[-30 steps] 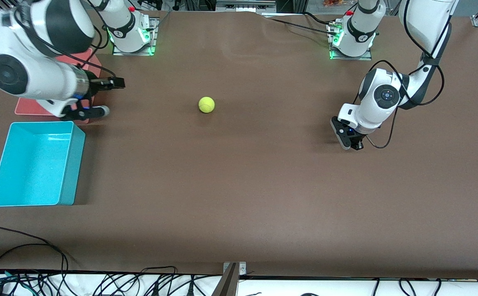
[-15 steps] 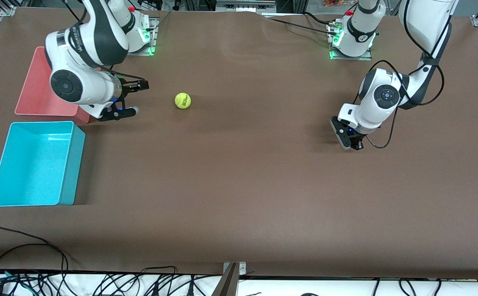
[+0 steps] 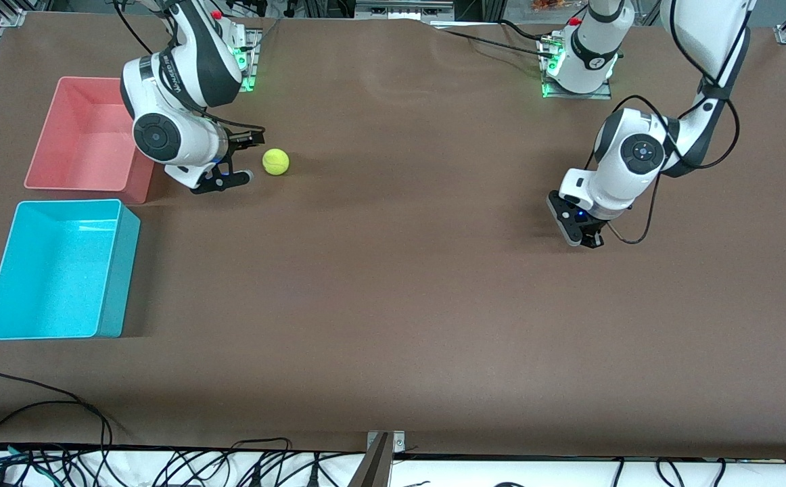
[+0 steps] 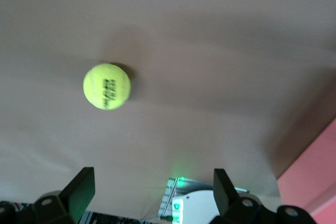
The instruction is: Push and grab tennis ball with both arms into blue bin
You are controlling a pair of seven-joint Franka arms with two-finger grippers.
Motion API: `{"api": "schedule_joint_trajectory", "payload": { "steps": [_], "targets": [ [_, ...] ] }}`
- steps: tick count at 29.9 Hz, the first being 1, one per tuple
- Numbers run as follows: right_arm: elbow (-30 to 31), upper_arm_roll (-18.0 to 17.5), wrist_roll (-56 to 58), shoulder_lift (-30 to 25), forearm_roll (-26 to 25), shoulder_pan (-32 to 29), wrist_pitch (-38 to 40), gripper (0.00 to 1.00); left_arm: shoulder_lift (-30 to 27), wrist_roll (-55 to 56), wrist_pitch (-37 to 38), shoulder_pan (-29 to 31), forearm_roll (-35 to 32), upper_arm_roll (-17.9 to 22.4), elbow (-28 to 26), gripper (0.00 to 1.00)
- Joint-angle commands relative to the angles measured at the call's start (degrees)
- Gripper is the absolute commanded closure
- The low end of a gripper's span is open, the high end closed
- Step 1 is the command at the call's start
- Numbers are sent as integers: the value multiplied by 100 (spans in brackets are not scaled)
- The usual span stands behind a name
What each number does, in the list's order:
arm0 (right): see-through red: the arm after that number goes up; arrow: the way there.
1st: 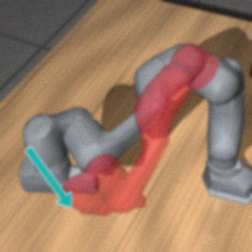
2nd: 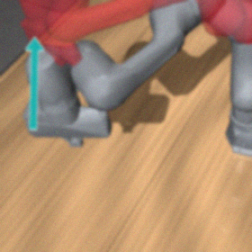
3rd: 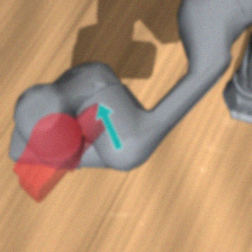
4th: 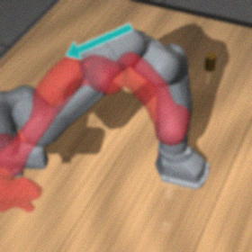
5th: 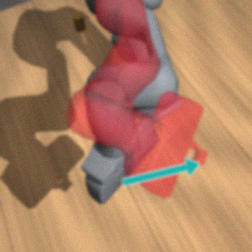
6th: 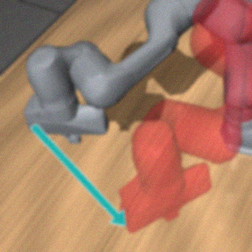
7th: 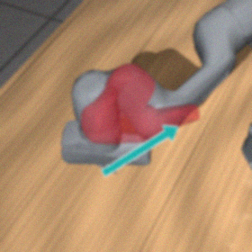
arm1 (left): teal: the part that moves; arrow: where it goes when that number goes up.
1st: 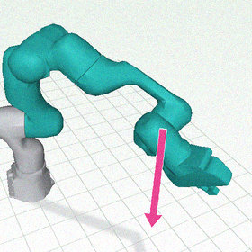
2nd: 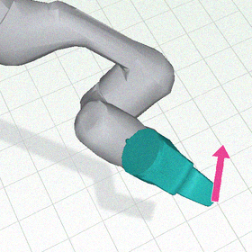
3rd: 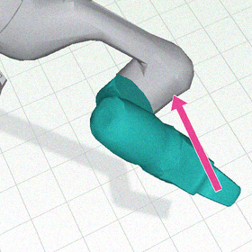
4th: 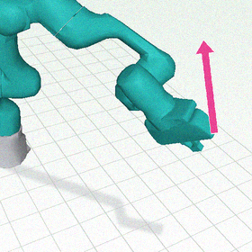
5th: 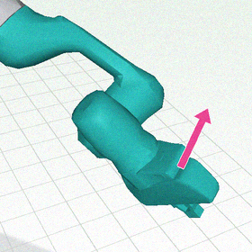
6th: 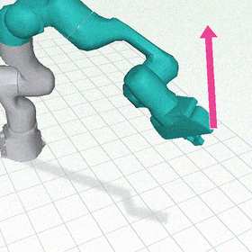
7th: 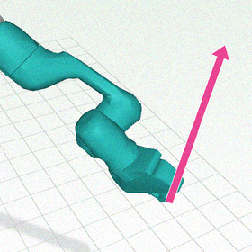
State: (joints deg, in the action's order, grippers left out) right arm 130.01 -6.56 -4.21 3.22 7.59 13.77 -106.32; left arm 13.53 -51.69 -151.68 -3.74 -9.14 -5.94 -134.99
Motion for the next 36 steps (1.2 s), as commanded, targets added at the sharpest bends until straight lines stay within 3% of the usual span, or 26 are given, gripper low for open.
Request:
{"api": "schedule_joint_trajectory", "payload": {
  "steps": [1,4,6,7,24,33,36],
  "targets": [
    [235,-21,-18,-146,94,-14,-187,0,-790,159,569,22,-185,-3,-71,59],
    [340,-30,-18,-128,94,-14,-337,0,-975,159,719,22,-185,-3,-62,45],
    [446,-30,-18,-120,94,-14,-486,0,-1150,159,859,22,-185,-3,-62,22],
    [533,-30,-18,-111,94,-14,-573,0,-1264,124,947,22,-185,-3,-62,0],
    [1325,-152,-18,249,94,21,-1971,0,-2970,98,2037,57,-185,-3,34,0],
    [1334,-328,-27,486,216,21,-2270,0,-3181,115,3459,57,-185,-3,1096,0],
    [1342,-530,-18,583,234,21,-2437,0,-3181,150,3882,57,-176,5,1457,0]
  ]
}}
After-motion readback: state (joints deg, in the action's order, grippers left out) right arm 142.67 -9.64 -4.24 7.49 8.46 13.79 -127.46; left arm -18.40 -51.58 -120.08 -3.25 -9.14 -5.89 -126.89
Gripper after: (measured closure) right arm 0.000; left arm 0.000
